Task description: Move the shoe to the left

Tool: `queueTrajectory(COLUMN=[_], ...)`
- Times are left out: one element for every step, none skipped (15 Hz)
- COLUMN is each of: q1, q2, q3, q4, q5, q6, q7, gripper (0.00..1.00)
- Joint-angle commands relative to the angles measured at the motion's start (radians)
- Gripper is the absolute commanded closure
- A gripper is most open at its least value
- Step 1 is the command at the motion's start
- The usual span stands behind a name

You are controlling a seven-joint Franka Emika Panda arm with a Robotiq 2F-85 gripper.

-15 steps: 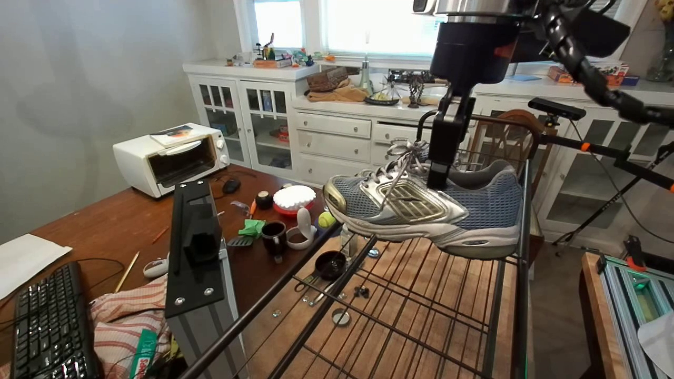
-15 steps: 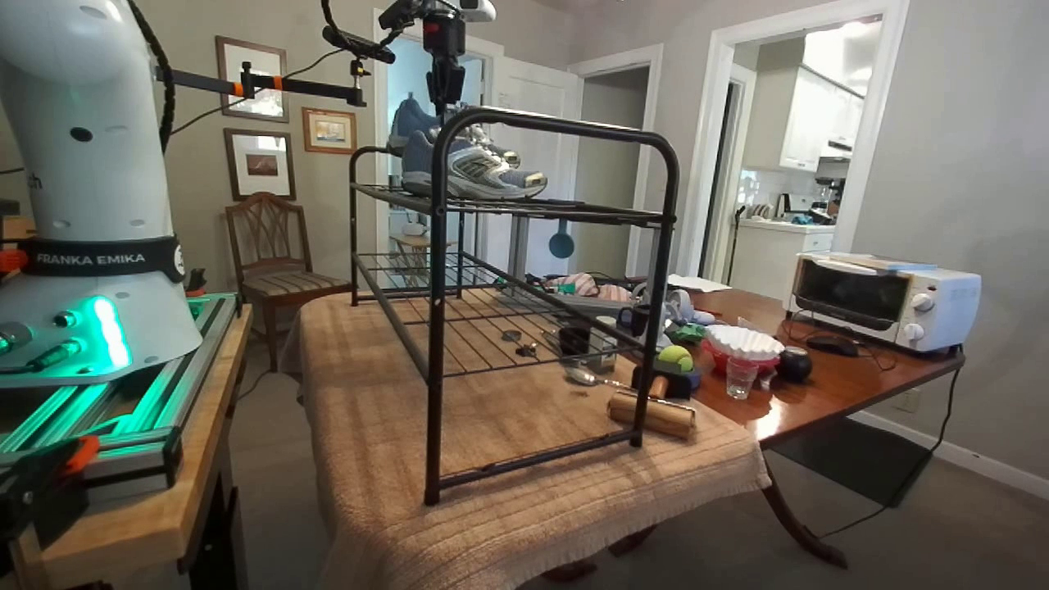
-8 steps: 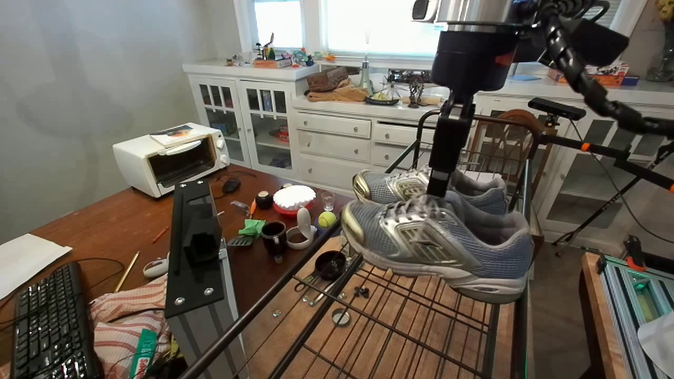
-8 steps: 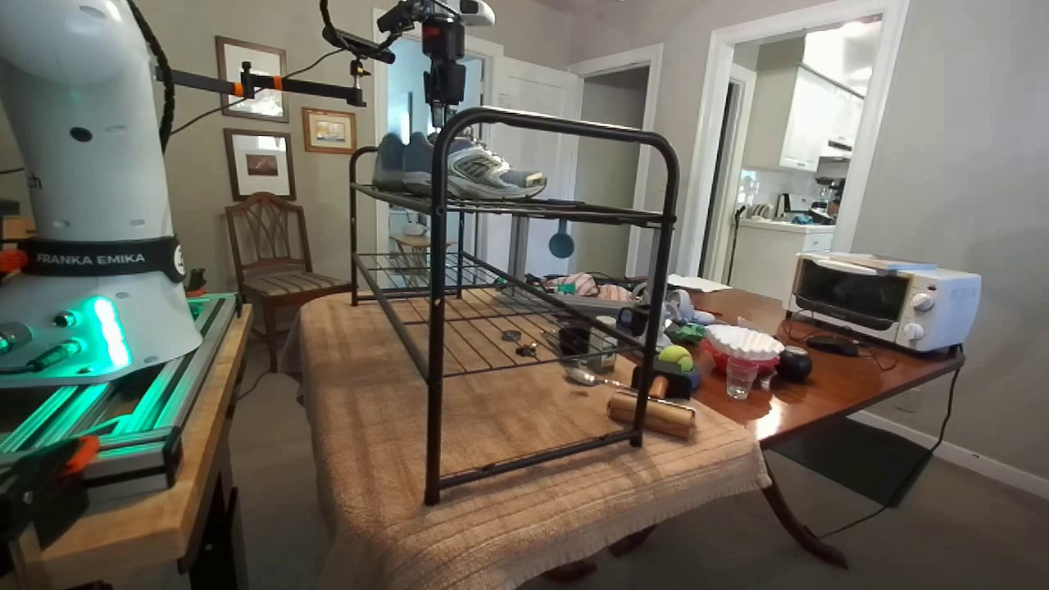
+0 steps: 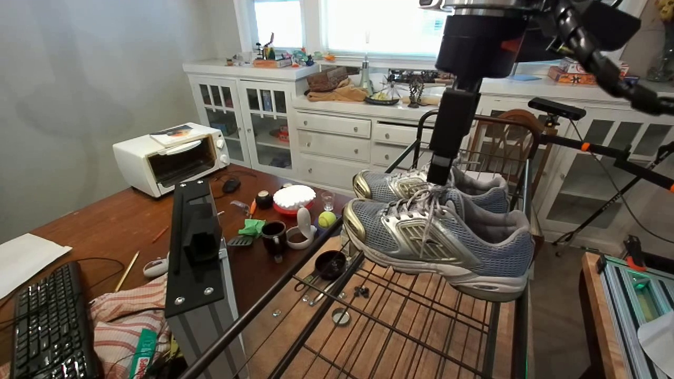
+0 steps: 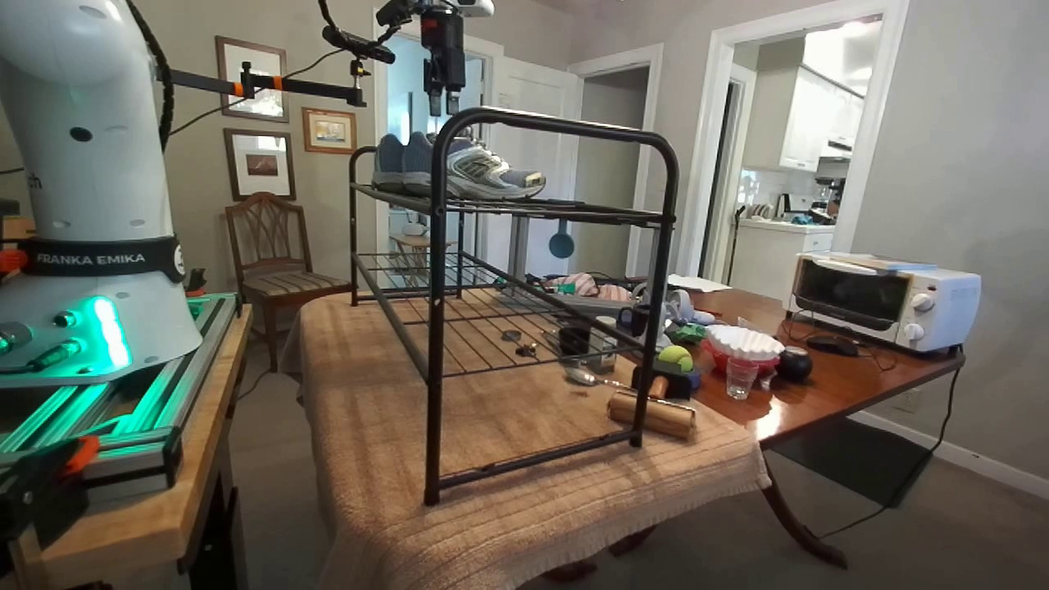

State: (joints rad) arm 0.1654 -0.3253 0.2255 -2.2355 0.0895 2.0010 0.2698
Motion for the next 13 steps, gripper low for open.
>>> queueTrajectory(q1=[-0.014, -0.020, -0.023, -0.028, -0.031, -0.034, -0.038, -0.041, -0.047, -0.052, -0.045, -0.049, -0.052], q2=[-0.058, -0.075, -0.089, -0.106, -0.117, -0.129, -0.139, -0.148, -0.153, -0.153, -0.133, -0.138, -0.140], q3=[-0.002, 0.000, -0.001, 0.000, 0.000, -0.005, -0.004, -0.010, -0.011, -0.015, -0.007, -0.011, -0.013], q4=[-0.004, -0.008, -0.008, -0.013, -0.014, -0.015, -0.016, -0.017, -0.014, -0.008, 0.002, 0.002, 0.002], q5=[0.010, -0.002, -0.008, -0.025, -0.039, -0.047, -0.060, -0.060, -0.058, -0.049, -0.045, -0.045, -0.045], q6=[-0.057, -0.067, -0.088, -0.099, -0.116, -0.129, -0.133, -0.139, -0.143, -0.153, -0.127, -0.129, -0.131], q7=[0.080, 0.097, 0.098, 0.095, 0.083, 0.063, 0.058, 0.054, 0.069, 0.082, 0.069, 0.069, 0.069], gripper=[0.01, 0.00, 0.00, 0.00, 0.00, 0.00, 0.00, 0.00, 0.00, 0.00, 0.00, 0.00, 0.00])
